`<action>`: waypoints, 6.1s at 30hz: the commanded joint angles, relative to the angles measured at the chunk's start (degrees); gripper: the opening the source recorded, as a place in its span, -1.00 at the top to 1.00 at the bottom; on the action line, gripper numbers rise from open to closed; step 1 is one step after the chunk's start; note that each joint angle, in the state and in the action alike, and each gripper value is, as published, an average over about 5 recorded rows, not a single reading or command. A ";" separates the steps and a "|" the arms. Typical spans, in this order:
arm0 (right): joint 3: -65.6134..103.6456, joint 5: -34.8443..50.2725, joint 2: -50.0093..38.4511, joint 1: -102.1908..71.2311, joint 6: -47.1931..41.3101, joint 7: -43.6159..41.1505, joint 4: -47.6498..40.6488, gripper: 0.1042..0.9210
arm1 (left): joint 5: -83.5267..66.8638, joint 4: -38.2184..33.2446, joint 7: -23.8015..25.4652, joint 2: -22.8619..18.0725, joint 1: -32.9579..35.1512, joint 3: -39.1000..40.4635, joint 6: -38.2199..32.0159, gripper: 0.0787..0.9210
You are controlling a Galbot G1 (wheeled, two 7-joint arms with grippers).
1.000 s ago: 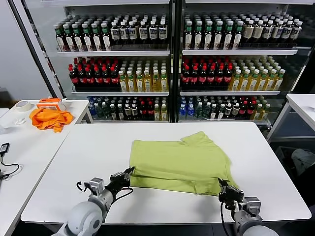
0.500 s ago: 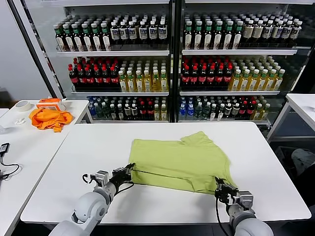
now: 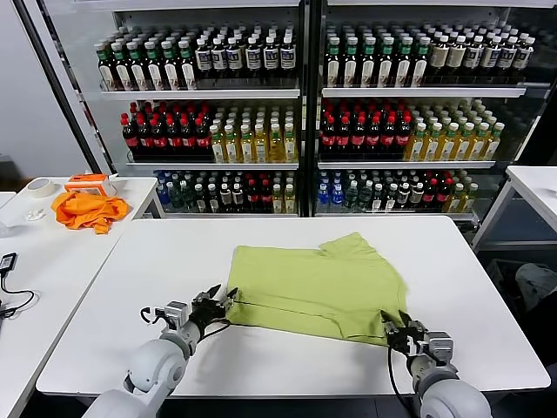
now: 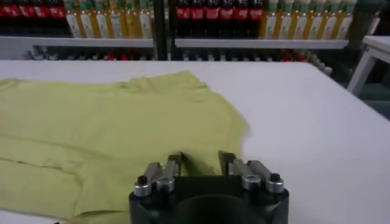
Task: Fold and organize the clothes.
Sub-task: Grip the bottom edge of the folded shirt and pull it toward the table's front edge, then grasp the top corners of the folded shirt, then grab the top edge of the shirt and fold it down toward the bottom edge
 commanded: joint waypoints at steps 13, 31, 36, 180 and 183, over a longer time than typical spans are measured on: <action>1.19 0.01 1.09 -4.79 4.56 -0.83 -3.17 -0.62 | 1.69 -6.03 -3.89 0.70 6.93 -0.85 10.12 -0.74; -0.11 0.83 1.25 -3.14 6.01 -1.18 -3.82 0.65 | 1.59 -5.72 -5.63 -0.38 5.86 1.51 9.24 0.44; -1.24 0.49 1.19 -1.40 6.45 -1.52 -3.66 0.93 | 0.68 -6.06 -8.15 -0.46 5.55 1.95 8.72 0.78; -23.28 -1.91 13.41 44.11 10.22 -5.70 -39.31 0.99 | -4.34 13.62 5.88 2.37 -11.34 2.48 -2.17 0.87; -22.37 -0.92 11.05 41.68 9.72 -5.27 -32.85 0.99 | -5.44 10.87 5.74 3.68 -9.20 1.81 -3.51 0.98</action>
